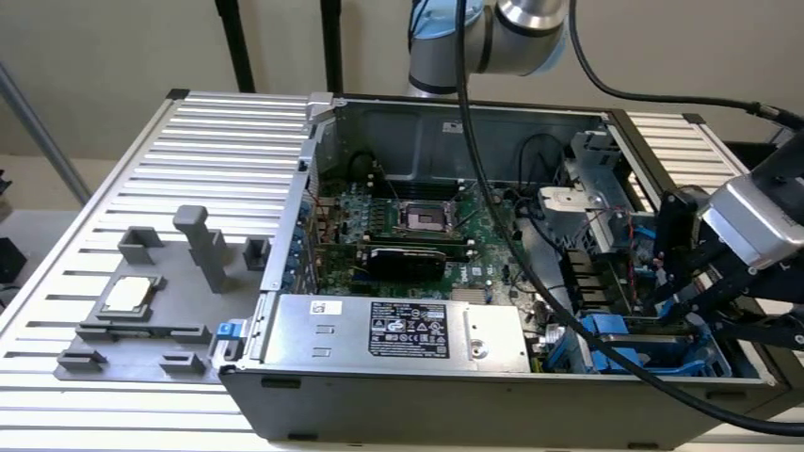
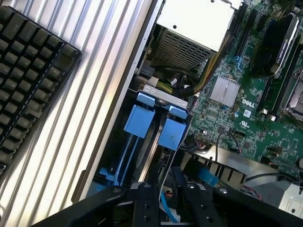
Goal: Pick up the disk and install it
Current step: 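Insert the first disk wire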
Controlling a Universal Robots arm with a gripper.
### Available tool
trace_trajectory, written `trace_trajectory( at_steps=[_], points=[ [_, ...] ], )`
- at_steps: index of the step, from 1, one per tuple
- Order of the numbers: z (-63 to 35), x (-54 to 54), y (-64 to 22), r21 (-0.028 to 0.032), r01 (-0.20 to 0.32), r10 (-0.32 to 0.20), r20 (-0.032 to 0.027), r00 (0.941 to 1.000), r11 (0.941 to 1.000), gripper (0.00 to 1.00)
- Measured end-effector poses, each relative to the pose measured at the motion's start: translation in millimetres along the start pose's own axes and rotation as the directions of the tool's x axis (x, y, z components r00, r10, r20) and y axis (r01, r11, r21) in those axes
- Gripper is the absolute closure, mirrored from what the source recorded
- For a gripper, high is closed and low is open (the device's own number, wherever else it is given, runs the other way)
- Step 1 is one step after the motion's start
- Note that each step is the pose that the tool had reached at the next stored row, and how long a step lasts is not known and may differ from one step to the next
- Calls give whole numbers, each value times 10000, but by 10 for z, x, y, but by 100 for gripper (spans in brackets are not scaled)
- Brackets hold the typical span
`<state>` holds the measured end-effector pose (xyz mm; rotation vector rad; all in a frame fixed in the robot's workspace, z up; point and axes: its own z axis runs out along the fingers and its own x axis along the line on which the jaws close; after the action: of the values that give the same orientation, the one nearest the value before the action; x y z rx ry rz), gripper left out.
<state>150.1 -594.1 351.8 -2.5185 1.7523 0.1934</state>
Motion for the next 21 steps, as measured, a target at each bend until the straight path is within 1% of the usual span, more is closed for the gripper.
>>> trace_trajectory(
  at_steps=[3, 7, 8, 9, 10, 15, 21],
  points=[
    [-61, 21, -77, -8, -1, 1, 4, 10000, 10000, 74],
    [-69, 57, -147, -13, 0, 0, 17, 10000, 10000, 74],
    [-72, 71, -159, -15, -1, 1, 23, 10000, 10000, 72],
    [-74, 85, -167, -16, -1, 1, 30, 10000, 10000, 72],
    [-76, 98, -174, -18, -1, 1, 37, 10000, 10000, 65],
    [-82, 163, -210, -26, -2, 3, 71, 10000, 10000, 65],
    [-24, 175, -217, 3, 3, -3, 150, 9999, 10000, 65]
  ],
)
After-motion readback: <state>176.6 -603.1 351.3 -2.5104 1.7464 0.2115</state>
